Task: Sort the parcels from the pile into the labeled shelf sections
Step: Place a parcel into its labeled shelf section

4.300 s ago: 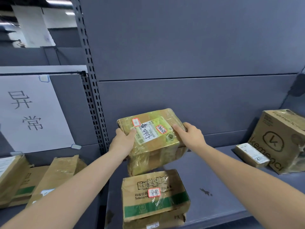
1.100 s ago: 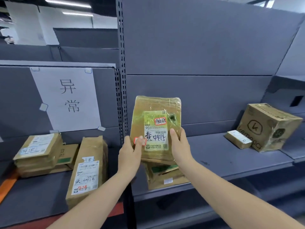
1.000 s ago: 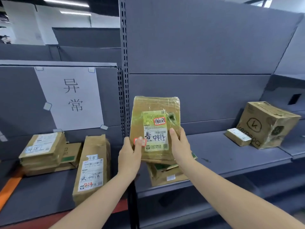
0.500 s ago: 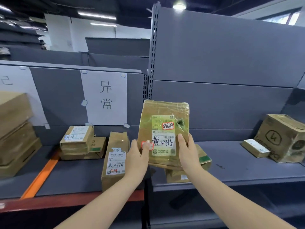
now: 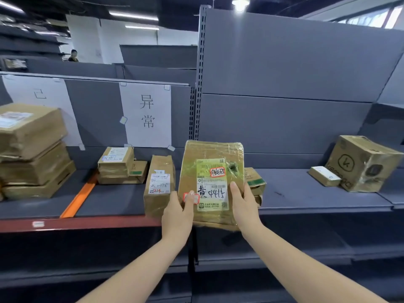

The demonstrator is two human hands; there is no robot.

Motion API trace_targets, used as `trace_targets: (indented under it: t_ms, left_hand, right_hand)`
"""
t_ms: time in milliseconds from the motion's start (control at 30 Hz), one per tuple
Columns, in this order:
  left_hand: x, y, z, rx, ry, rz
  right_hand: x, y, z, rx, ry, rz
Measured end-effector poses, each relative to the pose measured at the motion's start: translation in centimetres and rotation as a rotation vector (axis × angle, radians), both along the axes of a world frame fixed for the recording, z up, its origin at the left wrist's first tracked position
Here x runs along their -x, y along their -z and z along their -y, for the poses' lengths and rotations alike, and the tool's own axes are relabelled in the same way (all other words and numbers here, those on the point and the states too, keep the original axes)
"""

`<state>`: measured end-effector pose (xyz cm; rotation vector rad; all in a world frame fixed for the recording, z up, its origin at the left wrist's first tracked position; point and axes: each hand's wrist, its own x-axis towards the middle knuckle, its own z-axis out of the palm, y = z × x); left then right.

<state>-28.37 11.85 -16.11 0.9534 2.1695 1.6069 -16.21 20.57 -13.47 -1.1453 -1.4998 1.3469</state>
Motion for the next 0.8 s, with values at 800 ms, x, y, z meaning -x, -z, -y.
trace_targets:
  t_ms: [800]
  left_hand:
    - [4.3,0.1,13.1,0.299,-0.182,-0.129]
  right_hand:
    - [4.9,1.3,10.6,0.030,-0.188,0.198]
